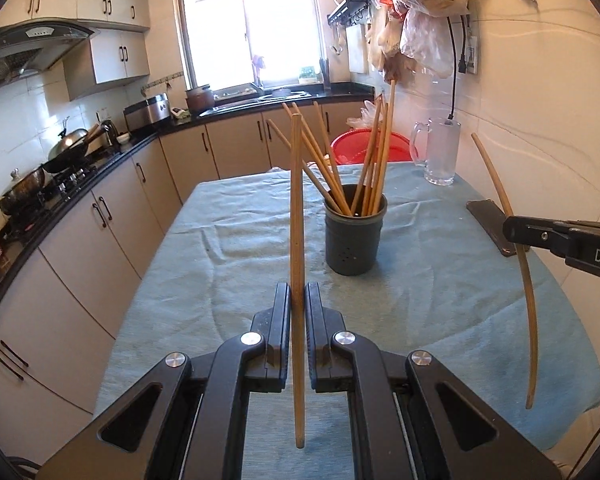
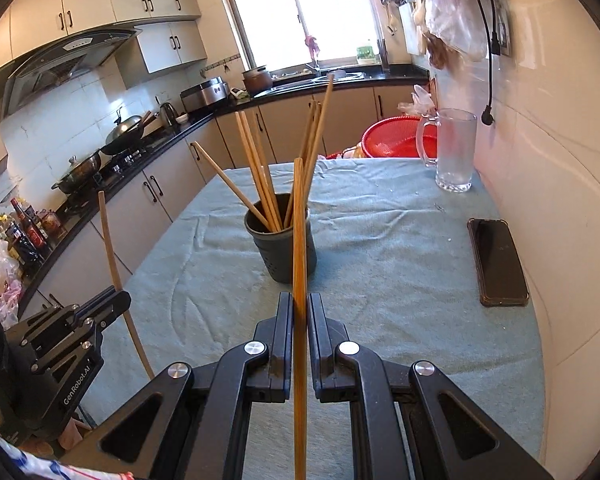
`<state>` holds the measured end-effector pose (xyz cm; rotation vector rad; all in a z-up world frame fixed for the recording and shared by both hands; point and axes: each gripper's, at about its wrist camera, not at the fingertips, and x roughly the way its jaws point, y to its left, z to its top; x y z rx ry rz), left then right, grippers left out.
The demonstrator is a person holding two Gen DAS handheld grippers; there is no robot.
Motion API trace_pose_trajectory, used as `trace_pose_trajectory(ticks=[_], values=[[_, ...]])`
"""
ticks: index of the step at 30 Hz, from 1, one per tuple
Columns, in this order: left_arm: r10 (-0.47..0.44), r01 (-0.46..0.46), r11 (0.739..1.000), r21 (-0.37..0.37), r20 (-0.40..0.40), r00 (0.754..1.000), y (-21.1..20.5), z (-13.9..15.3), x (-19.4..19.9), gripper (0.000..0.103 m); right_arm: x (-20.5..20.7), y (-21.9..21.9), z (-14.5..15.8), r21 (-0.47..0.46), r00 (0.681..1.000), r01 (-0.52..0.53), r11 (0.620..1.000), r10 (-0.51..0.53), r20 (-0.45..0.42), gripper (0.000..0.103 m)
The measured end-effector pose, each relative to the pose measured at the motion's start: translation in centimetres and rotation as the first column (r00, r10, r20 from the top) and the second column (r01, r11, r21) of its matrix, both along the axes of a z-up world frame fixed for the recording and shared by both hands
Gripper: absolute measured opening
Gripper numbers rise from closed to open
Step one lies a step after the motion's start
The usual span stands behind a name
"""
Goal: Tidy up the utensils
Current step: 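Lift both held chopsticks upright and carry them toward the black cup, then lower both held chopsticks into the black cup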
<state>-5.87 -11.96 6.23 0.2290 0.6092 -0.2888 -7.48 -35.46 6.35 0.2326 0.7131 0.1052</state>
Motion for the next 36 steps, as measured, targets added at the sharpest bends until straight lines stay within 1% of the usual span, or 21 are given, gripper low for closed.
trace_pose_trajectory(ticks=[7,11,21,30,36], values=[[0.011,-0.011,1.0,-0.017,0.006,1.0,1.0,0.2,-0.3,0.007,0.2,1.0,0.3,-0.002,1.0,-0.003,1.0,0.003,0.011,0.007],[0.019,-0.019,0.999,-0.041,0.007,1.0,1.9,0.3,-0.5,0.007,0.3,1.6,0.5,-0.007,1.0,-0.005,1.0,0.005,0.017,0.007],[0.038,-0.035,0.995,-0.088,0.04,0.998,3.8,1.3,-1.9,0.007,-0.1,3.4,1.1,-0.01,0.999,-0.017,1.0,0.017,0.042,0.007],[0.046,-0.039,0.993,-0.108,0.063,0.997,4.5,2.1,-3.2,0.007,-1.4,4.2,2.1,-0.012,0.997,-0.02,1.0,0.021,0.077,0.007],[0.051,-0.042,0.993,-0.106,0.076,0.996,4.8,2.5,-4.1,0.007,-2.5,4.5,2.9,-0.015,0.995,-0.019,1.0,0.021,0.1,0.008]])
